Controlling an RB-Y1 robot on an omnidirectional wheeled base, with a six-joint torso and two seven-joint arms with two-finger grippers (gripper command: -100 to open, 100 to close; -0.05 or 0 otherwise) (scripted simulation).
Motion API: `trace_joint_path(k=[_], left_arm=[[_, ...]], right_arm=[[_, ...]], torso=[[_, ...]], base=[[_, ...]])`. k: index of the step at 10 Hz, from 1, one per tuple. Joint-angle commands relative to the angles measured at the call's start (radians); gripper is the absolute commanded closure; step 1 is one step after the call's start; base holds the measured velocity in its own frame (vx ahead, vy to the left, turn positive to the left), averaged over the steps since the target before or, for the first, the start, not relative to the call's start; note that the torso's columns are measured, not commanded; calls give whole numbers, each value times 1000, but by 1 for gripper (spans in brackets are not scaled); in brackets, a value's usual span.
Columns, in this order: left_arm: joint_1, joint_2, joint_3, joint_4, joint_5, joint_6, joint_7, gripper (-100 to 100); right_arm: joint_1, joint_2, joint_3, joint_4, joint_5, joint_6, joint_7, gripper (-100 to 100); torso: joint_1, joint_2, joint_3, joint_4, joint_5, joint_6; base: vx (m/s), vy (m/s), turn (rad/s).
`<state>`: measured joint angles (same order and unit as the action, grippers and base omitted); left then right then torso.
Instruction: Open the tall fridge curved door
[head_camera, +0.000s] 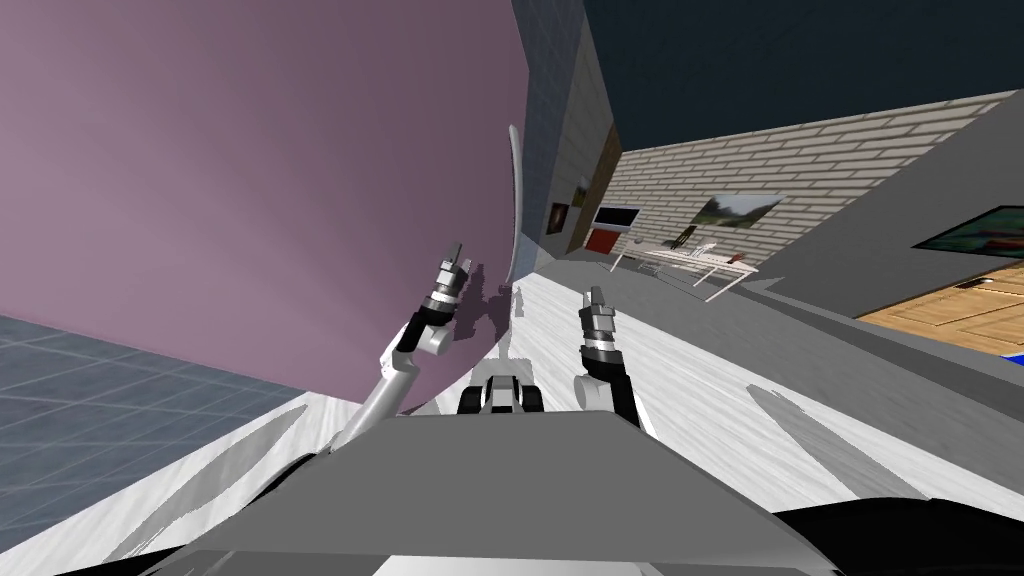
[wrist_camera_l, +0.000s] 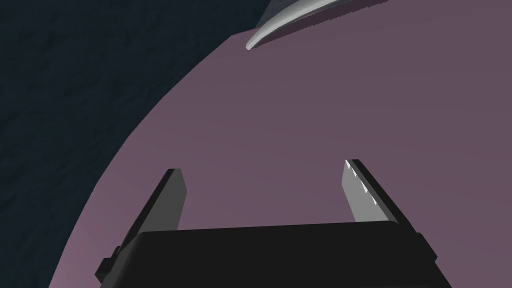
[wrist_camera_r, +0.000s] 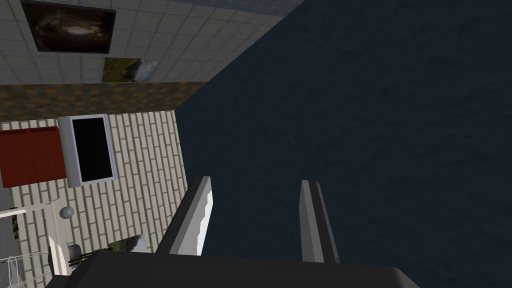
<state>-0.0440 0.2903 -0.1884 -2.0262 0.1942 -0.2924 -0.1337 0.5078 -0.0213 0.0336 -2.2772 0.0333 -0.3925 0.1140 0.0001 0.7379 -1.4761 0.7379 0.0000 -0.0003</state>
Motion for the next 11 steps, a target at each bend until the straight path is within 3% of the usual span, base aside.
trace_joint_path(k=[1, 3, 8, 11], left_arm=[[-59, 12, -15, 37, 9, 33, 1, -100], [-132, 37, -40, 96, 27, 100, 3, -100], [-253, 65, -65, 161, 45, 170, 5, -100], [-339, 97, -89, 232, 63, 241, 8, -100]], right_arm=[[0, 0, 0, 0, 0, 0, 0, 0], [0, 0, 0, 0, 0, 0, 0, 0], [0, 0, 0, 0, 0, 0, 0, 0], [0, 0, 0, 0, 0, 0, 0, 0]], torso=[[0, 0, 0, 0, 0, 1], [0, 0, 0, 0, 0, 1], [0, 0, 0, 0, 0, 1], [0, 0, 0, 0, 0, 0]], base=[[21, 13, -63], [28, 18, -136], [21, 19, -87], [19, 17, -91]])
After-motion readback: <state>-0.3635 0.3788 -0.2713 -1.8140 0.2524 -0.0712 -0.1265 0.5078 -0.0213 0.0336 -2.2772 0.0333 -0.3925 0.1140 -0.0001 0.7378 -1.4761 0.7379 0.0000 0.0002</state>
